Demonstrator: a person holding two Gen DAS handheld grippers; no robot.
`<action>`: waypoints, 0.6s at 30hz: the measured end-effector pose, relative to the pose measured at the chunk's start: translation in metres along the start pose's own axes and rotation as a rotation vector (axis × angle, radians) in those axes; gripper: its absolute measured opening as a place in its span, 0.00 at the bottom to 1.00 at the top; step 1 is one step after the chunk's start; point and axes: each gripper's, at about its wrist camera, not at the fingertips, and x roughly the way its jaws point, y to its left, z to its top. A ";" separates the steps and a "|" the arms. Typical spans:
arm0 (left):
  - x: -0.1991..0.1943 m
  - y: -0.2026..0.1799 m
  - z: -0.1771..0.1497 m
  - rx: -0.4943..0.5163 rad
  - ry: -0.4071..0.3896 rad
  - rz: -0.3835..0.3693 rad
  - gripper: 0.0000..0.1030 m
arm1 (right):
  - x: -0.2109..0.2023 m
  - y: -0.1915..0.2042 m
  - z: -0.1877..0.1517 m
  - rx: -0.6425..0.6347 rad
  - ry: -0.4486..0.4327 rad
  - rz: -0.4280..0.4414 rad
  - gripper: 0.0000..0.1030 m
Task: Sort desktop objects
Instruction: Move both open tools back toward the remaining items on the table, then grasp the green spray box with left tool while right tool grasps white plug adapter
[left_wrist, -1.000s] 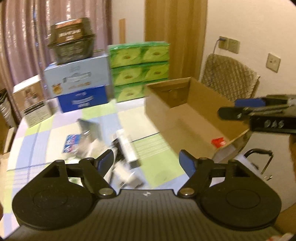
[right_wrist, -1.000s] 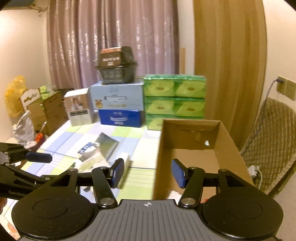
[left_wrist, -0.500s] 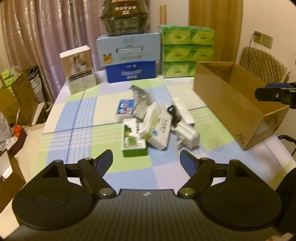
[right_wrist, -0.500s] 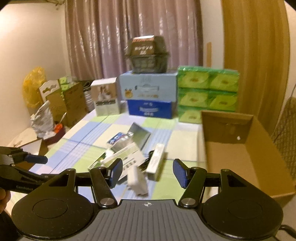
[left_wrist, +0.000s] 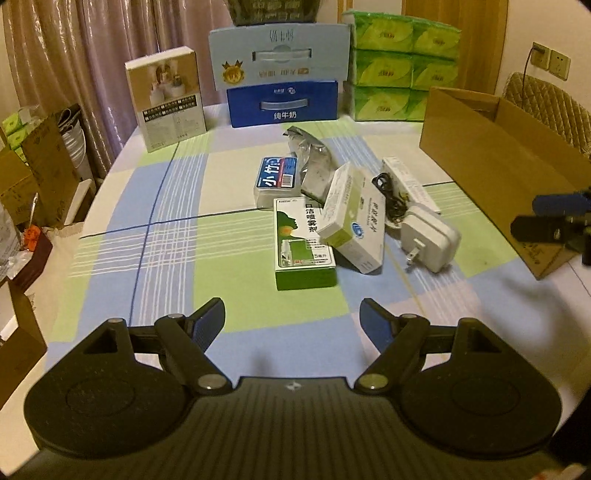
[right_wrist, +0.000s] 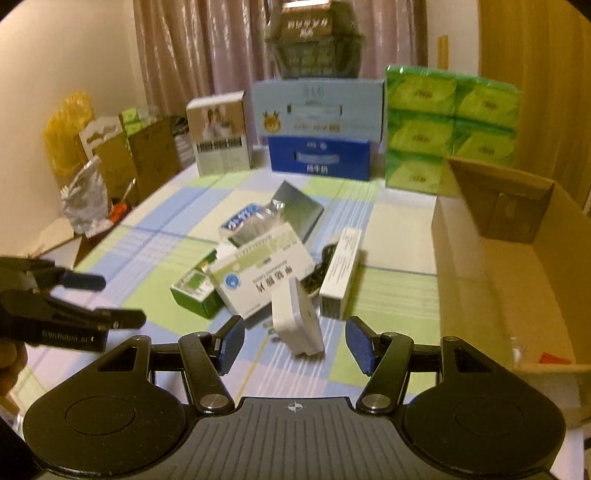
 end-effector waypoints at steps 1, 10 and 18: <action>0.006 0.001 0.000 0.000 0.000 -0.002 0.74 | 0.006 0.000 -0.001 -0.006 0.007 0.000 0.57; 0.054 0.003 0.013 0.038 0.010 -0.018 0.74 | 0.059 -0.001 -0.005 -0.084 0.053 -0.005 0.56; 0.088 0.003 0.024 0.047 0.023 -0.061 0.74 | 0.077 -0.004 -0.003 -0.096 0.081 -0.002 0.56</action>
